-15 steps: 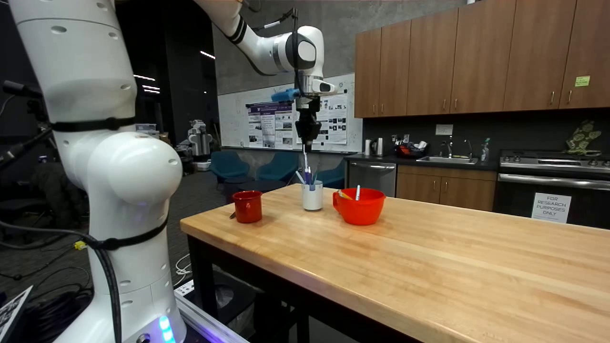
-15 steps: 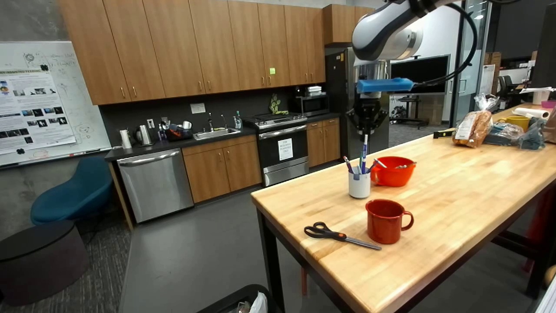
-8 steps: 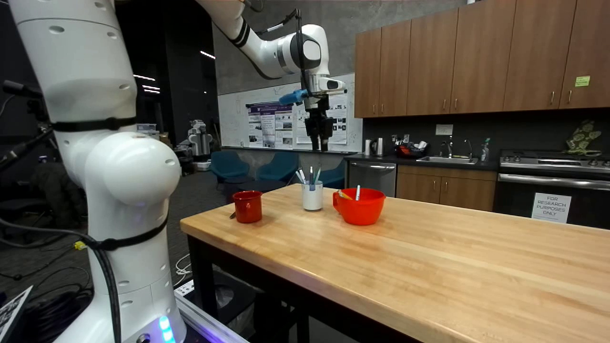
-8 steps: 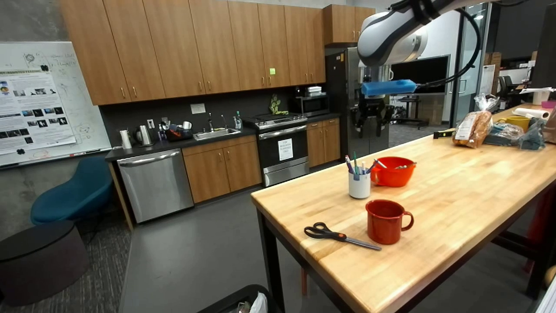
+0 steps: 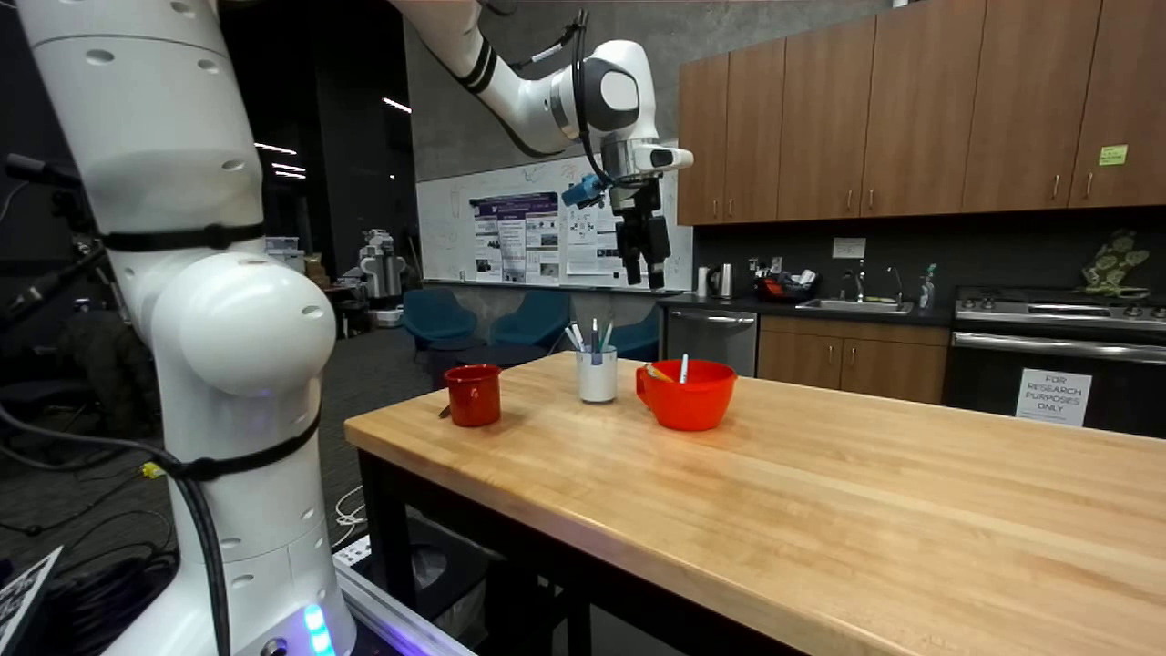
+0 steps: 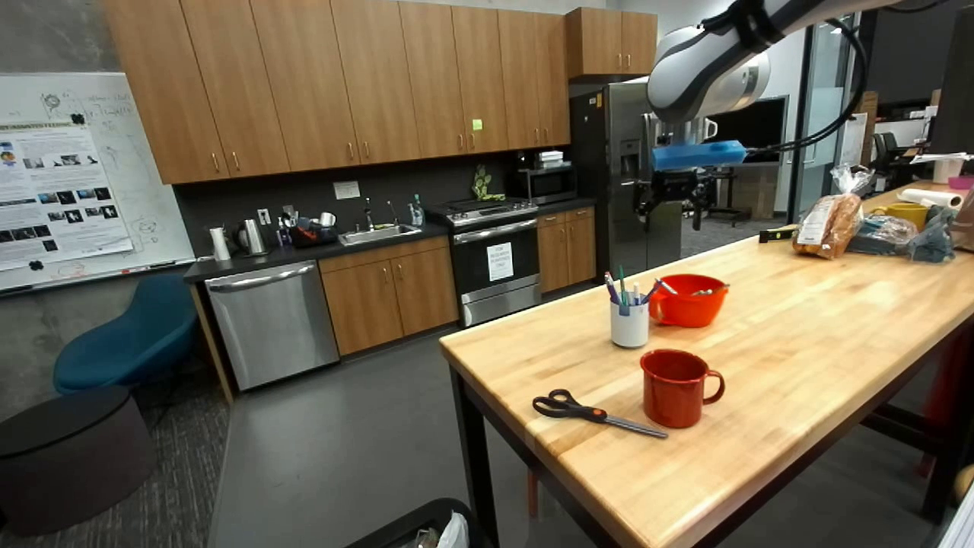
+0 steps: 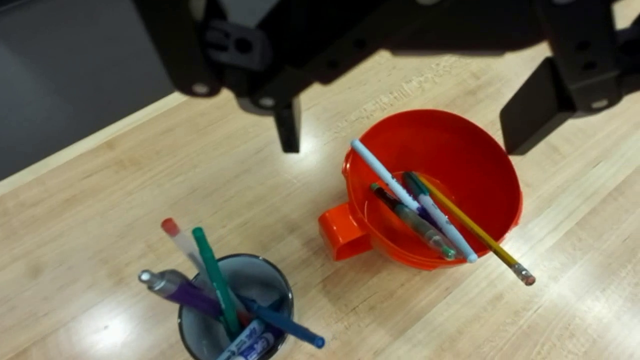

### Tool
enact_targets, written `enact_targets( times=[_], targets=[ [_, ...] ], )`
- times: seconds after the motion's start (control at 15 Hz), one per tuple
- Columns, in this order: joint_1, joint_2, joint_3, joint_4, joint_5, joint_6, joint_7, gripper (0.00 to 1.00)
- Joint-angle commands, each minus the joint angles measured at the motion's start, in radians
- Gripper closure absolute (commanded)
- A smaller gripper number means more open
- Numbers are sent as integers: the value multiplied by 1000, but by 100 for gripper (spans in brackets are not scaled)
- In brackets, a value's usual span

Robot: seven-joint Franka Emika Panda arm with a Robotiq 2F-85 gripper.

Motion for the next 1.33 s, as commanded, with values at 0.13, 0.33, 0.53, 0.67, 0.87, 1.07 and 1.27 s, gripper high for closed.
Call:
enact_targets(
  times=[0.13,0.33,0.53,0.67,0.87,1.07,1.27],
  targets=[
    [-25,-46,-20,-120,-44,53,1,0],
    [-42,-52,-30,-160,-72,69,8,0],
    [-60,-62,-41,-184,-98,60,10,0],
    [-68,-72,-45,-197,-106,37,-1,0],
    [-77,-80,-49,-215,-108,12,-2,0],
    [-79,-76,-50,-229,-100,0,-7,0],
    [-81,-57,-56,-246,-93,31,-12,0]
  ],
)
